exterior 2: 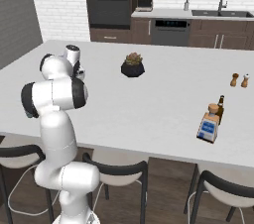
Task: Move the plastic bottles in the middle to the plastics group, and the glass bottles in the middle to the glass group.
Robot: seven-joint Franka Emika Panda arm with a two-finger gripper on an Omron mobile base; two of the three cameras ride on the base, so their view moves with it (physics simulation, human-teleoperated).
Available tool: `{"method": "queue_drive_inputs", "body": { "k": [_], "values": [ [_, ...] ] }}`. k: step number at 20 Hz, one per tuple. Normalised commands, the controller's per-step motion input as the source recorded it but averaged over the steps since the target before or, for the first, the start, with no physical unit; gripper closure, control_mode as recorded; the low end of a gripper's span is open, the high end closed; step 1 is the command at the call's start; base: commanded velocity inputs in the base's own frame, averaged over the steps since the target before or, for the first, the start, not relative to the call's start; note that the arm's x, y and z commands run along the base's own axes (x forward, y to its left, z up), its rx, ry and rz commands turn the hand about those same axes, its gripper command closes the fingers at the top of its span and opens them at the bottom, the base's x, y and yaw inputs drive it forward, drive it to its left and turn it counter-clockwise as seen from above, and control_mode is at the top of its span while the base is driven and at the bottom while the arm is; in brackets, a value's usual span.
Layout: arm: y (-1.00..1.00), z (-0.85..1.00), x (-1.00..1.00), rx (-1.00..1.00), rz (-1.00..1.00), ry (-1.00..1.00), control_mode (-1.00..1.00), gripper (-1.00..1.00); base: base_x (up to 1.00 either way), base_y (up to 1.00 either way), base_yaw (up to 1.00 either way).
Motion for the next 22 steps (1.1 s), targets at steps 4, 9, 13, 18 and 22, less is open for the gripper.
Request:
{"method": "queue_drive_inputs", "body": {
  "k": [4, 9, 13, 18, 22],
  "values": [
    [0.04, -0.30, 0.13, 0.00, 0.00, 0.02, -1.00, 1.00, 0.00, 0.00, 0.00],
    [0.00, -0.31, 0.00, 0.00, 0.00, -0.01, -1.00, 1.00, 0.00, 0.00, 0.00],
    [0.04, -0.40, 0.00, 0.00, 0.00, -0.07, -1.00, 1.00, 0.00, 0.00, 0.00],
    [0.15, -0.16, 0.04, 0.00, 0.00, -0.07, -1.00, 1.00, 0.00, 0.00, 0.00],
    [0.25, 0.00, 0.18, 0.00, 0.00, -0.03, -1.00, 1.00, 0.00, 0.00, 0.00]
  ]
}}
